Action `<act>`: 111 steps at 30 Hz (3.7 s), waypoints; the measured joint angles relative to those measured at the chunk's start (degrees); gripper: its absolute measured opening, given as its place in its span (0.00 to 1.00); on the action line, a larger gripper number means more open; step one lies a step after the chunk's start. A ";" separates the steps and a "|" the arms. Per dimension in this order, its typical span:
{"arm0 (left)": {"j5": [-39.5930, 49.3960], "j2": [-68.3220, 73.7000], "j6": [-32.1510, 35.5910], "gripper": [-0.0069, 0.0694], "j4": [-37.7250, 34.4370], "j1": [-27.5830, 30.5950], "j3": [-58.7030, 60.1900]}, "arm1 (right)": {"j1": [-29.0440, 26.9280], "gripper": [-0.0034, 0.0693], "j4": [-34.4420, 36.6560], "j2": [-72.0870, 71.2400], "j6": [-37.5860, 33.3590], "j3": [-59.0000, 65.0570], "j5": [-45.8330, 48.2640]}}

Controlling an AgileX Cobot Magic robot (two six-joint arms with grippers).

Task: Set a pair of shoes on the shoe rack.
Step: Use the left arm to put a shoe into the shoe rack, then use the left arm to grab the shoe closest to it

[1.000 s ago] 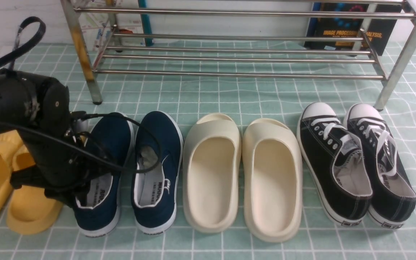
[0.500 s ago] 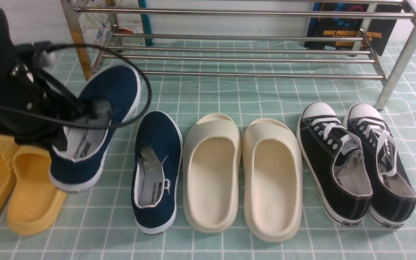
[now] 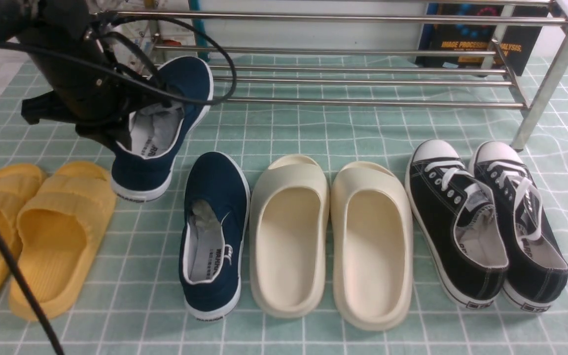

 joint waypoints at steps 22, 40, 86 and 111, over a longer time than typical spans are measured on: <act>-4.88 24.38 0.13 0.11 0.01 2.03 -28.79 | 0.00 0.38 0.00 0.00 0.00 0.00 0.00; -12.12 24.61 1.49 0.23 -4.91 1.98 -28.90 | 0.00 0.38 0.00 0.00 0.00 0.00 0.00; -20.48 17.74 3.30 0.07 -1.05 -1.43 -12.14 | 0.00 0.38 0.00 0.00 0.00 0.00 0.00; 6.24 3.47 3.80 0.65 1.13 -1.37 -22.86 | 0.00 0.38 0.00 0.00 0.00 0.00 0.00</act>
